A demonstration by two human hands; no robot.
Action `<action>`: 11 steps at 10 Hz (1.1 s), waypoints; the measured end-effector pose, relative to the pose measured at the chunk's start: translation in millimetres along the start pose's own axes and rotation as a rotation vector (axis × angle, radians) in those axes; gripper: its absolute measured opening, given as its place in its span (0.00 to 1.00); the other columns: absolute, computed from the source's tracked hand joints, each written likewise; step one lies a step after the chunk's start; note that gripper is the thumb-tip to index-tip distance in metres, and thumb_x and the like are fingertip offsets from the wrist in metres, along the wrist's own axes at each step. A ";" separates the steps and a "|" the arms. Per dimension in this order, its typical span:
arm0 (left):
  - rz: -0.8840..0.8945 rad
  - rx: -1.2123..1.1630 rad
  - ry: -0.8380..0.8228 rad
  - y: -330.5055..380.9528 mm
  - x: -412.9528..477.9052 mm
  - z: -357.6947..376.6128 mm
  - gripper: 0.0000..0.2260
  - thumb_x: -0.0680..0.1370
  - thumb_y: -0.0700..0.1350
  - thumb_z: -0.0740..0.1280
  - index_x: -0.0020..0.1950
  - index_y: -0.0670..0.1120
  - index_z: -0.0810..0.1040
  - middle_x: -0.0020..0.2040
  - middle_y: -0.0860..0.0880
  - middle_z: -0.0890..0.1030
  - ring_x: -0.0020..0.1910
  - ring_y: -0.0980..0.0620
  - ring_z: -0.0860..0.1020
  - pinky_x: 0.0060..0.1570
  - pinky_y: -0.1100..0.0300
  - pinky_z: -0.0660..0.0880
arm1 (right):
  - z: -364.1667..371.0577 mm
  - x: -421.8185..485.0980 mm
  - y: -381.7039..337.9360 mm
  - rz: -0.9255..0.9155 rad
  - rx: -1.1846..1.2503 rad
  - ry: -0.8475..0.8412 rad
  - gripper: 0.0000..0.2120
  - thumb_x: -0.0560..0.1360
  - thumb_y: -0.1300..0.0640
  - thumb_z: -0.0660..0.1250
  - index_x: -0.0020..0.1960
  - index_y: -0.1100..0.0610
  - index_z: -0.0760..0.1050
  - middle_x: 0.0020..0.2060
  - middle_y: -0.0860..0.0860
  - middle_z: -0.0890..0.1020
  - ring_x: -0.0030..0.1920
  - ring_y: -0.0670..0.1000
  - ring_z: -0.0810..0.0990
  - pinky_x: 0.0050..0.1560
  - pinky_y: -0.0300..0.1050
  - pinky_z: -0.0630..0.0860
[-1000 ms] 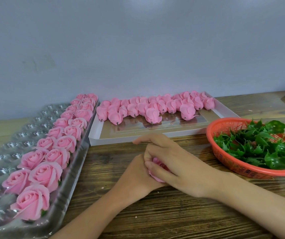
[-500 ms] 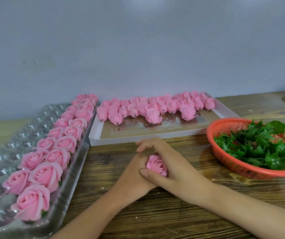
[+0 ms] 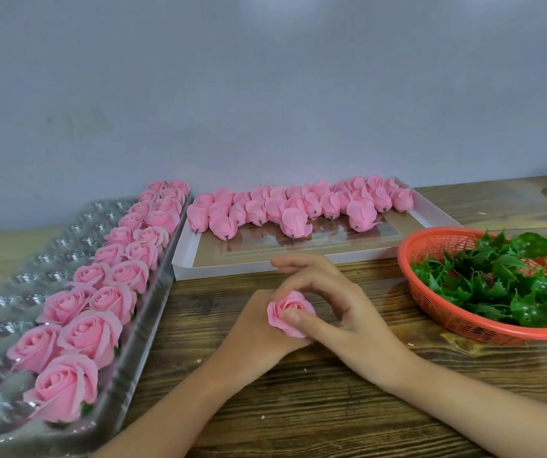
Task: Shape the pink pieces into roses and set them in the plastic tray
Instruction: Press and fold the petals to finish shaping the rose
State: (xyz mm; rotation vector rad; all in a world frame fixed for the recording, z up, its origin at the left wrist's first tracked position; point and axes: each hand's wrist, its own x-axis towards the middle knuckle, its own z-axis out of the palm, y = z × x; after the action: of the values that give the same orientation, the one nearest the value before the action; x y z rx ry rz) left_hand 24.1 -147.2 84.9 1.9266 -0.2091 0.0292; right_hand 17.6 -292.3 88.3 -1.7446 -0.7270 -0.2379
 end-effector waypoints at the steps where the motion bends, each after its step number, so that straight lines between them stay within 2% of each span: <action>1: 0.231 0.200 -0.109 -10.3 11.9 3.0 0.20 0.71 0.39 0.73 0.40 0.61 0.67 0.37 0.61 0.73 0.38 0.80 0.71 0.37 0.81 0.67 | 0.6 -0.1 1.3 0.028 0.007 -0.050 0.03 0.75 0.57 0.72 0.48 0.52 0.82 0.64 0.45 0.75 0.71 0.48 0.71 0.66 0.37 0.68; 2: 0.251 0.287 -0.149 -14.1 15.6 4.1 0.15 0.72 0.42 0.71 0.35 0.58 0.70 0.32 0.58 0.77 0.39 0.75 0.73 0.39 0.79 0.68 | 2.4 -0.8 2.6 0.045 -0.025 -0.054 0.04 0.74 0.58 0.73 0.49 0.52 0.82 0.64 0.45 0.75 0.70 0.47 0.71 0.65 0.35 0.68; 3: 0.150 0.130 -0.130 -15.7 9.3 -2.1 0.21 0.71 0.37 0.72 0.43 0.61 0.67 0.39 0.59 0.76 0.40 0.77 0.73 0.38 0.79 0.70 | 4.5 -1.7 3.7 0.041 -0.042 -0.050 0.08 0.73 0.59 0.73 0.51 0.52 0.79 0.62 0.45 0.75 0.70 0.47 0.71 0.64 0.35 0.68; 4: 0.107 0.062 -0.126 -23.5 4.9 -5.8 0.27 0.71 0.33 0.71 0.47 0.63 0.62 0.45 0.61 0.74 0.42 0.81 0.70 0.42 0.81 0.69 | 4.9 -2.6 3.6 0.005 -0.059 -0.049 0.13 0.74 0.61 0.74 0.55 0.53 0.76 0.61 0.44 0.75 0.70 0.49 0.71 0.62 0.34 0.68; 5: 0.113 0.044 -0.183 -26.1 4.1 -5.3 0.29 0.71 0.32 0.71 0.48 0.64 0.63 0.42 0.69 0.79 0.43 0.81 0.71 0.43 0.81 0.69 | 4.4 -3.1 2.7 -0.018 -0.040 -0.058 0.12 0.74 0.59 0.74 0.56 0.52 0.76 0.63 0.44 0.75 0.70 0.49 0.71 0.63 0.34 0.69; 6: 0.177 0.133 -0.216 -19.3 7.9 -3.4 0.21 0.72 0.36 0.71 0.43 0.63 0.68 0.38 0.79 0.74 0.41 0.77 0.74 0.38 0.80 0.69 | 5.1 -3.3 2.7 -0.004 -0.010 -0.067 0.05 0.77 0.58 0.71 0.52 0.52 0.78 0.64 0.43 0.74 0.71 0.49 0.70 0.65 0.35 0.68; 7: 0.276 0.255 -0.275 -3.7 11.2 -0.3 0.17 0.74 0.43 0.69 0.35 0.66 0.74 0.37 0.76 0.75 0.41 0.75 0.74 0.37 0.81 0.67 | 5.9 -3.5 5.3 0.011 -0.027 -0.090 0.03 0.77 0.59 0.70 0.50 0.53 0.79 0.64 0.42 0.73 0.71 0.48 0.70 0.67 0.37 0.67; 8: 0.317 0.267 -0.253 -4.4 11.1 -1.6 0.25 0.74 0.42 0.70 0.37 0.76 0.72 0.38 0.78 0.73 0.42 0.77 0.73 0.38 0.83 0.65 | 6.6 -3.4 7.5 0.053 -0.025 -0.102 0.04 0.77 0.58 0.71 0.51 0.52 0.79 0.64 0.43 0.73 0.70 0.46 0.70 0.66 0.35 0.67; 9: 0.283 0.261 -0.210 -11.1 10.5 -1.4 0.17 0.74 0.42 0.70 0.36 0.65 0.75 0.37 0.72 0.77 0.40 0.76 0.74 0.36 0.81 0.67 | 7.1 -3.4 8.7 0.068 -0.026 -0.118 0.06 0.77 0.58 0.70 0.53 0.53 0.77 0.62 0.43 0.74 0.72 0.45 0.68 0.66 0.35 0.67; 10: 0.196 0.225 -0.161 -14.1 11.1 -5.5 0.17 0.73 0.38 0.71 0.35 0.60 0.73 0.34 0.64 0.79 0.37 0.72 0.76 0.36 0.78 0.69 | 7.4 -3.3 9.4 0.074 -0.028 -0.124 0.10 0.78 0.58 0.70 0.57 0.52 0.76 0.61 0.44 0.75 0.70 0.47 0.70 0.66 0.36 0.67; 11: 0.063 0.114 -0.092 -11.1 9.4 -8.5 0.15 0.74 0.33 0.68 0.46 0.54 0.72 0.38 0.60 0.77 0.37 0.64 0.76 0.35 0.76 0.71 | 6.4 -2.9 11.1 0.125 0.020 -0.123 0.20 0.76 0.54 0.72 0.65 0.50 0.71 0.61 0.43 0.76 0.66 0.47 0.74 0.63 0.35 0.70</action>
State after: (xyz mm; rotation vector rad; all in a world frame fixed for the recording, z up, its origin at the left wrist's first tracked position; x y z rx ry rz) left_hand 35.8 -136.7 78.8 2.0359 -0.3355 -0.0055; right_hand 20.4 -288.9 76.0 -1.7900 -0.7029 -0.0375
